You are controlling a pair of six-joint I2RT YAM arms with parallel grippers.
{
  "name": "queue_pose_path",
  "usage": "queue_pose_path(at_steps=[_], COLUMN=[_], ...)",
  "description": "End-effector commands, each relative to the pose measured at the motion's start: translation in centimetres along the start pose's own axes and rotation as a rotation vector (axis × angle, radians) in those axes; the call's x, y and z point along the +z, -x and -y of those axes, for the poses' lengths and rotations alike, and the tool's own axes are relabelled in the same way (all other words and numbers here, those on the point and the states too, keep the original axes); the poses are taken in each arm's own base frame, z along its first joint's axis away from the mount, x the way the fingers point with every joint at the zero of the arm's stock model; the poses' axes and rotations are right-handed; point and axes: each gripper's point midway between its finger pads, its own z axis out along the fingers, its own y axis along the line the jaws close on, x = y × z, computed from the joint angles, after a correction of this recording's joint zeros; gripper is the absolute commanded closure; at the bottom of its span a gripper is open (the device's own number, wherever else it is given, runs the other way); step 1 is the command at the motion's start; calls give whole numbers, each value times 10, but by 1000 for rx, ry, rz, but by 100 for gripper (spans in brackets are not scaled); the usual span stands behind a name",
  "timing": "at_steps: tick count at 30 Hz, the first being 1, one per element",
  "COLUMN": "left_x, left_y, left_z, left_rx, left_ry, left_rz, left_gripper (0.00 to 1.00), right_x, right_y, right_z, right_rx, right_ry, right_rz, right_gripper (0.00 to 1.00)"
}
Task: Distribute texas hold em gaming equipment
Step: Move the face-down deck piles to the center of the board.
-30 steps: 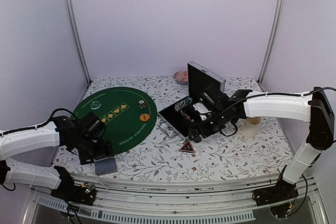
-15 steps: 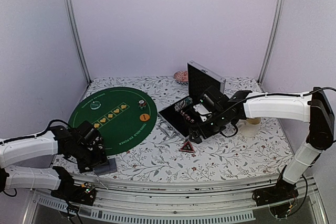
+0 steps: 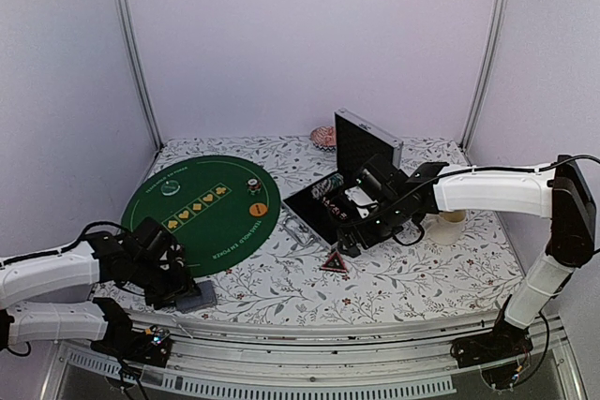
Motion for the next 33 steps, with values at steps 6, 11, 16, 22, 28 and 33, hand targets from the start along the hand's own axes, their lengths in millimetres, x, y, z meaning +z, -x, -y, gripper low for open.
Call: queue_pose_path(at_steps=[6, 11, 16, 22, 28, 33], left_x=[15, 20, 26, 25, 19, 15], left_y=[1, 1, -5, -15, -25, -30], left_z=[25, 50, 67, 86, 95, 86], left_rx=[61, 110, 172, 245, 293, 324], left_ry=[-86, -141, -163, -184, -230, -201], left_rz=[-43, -64, -90, -128, -152, -165], left_gripper=[37, 36, 36, 33, 30, 22], right_x=[2, 2, 2, 4, 5, 3], right_y=[2, 1, 2, 0, 0, 0], right_z=[-3, -2, -2, -2, -2, -2], right_rx=[12, 13, 15, 11, 9, 6], right_ry=[12, 9, 9, 13, 13, 13], right_rz=[-9, -11, -8, -18, -18, -18], right_gripper=[1, 1, 1, 1, 1, 1])
